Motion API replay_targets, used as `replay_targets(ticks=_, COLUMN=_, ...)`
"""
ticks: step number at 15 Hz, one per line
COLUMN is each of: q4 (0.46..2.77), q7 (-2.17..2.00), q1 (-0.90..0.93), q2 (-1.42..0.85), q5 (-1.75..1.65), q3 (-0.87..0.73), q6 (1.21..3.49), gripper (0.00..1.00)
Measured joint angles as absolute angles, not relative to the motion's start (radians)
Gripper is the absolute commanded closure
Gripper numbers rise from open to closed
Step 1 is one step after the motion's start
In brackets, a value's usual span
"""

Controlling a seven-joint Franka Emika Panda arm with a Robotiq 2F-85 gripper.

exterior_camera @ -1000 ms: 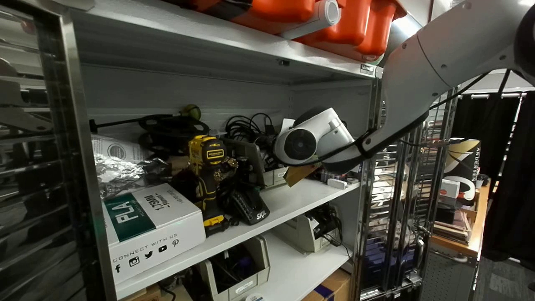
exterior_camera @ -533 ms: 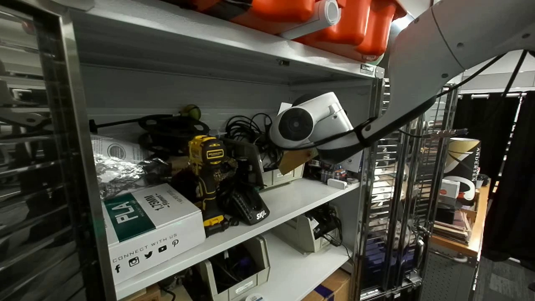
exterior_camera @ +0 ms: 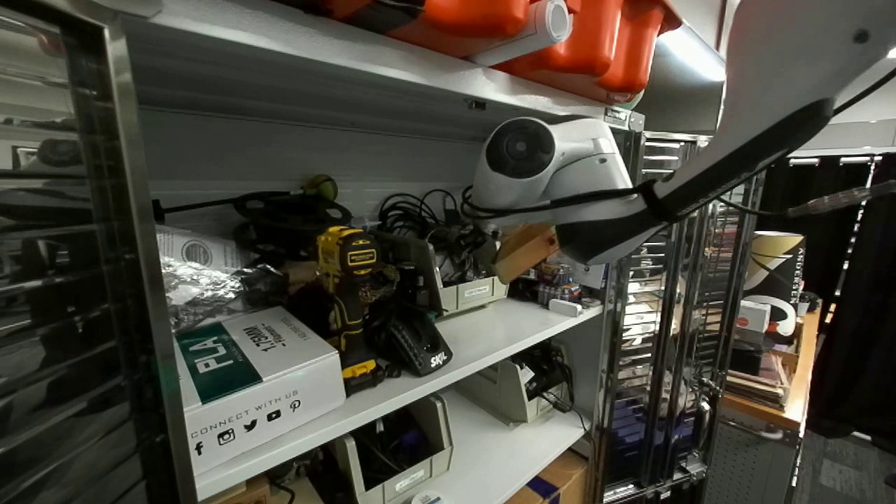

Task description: Pack away the extension cable.

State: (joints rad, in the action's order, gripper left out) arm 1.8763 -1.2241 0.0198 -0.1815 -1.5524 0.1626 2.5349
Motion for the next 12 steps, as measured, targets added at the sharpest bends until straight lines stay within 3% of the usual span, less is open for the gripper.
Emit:
replay_targets(ticks=8, q4=2.303, q7=-0.650, q1=0.031, q2=0.175, q5=-0.909, q3=0.121, q6=2.473, gripper=0.00)
replay_targets(ticks=12, q4=2.463, q7=-0.349, q1=0.110, q2=0.326, q5=-0.567, q3=0.073, q6=2.325, gripper=0.00)
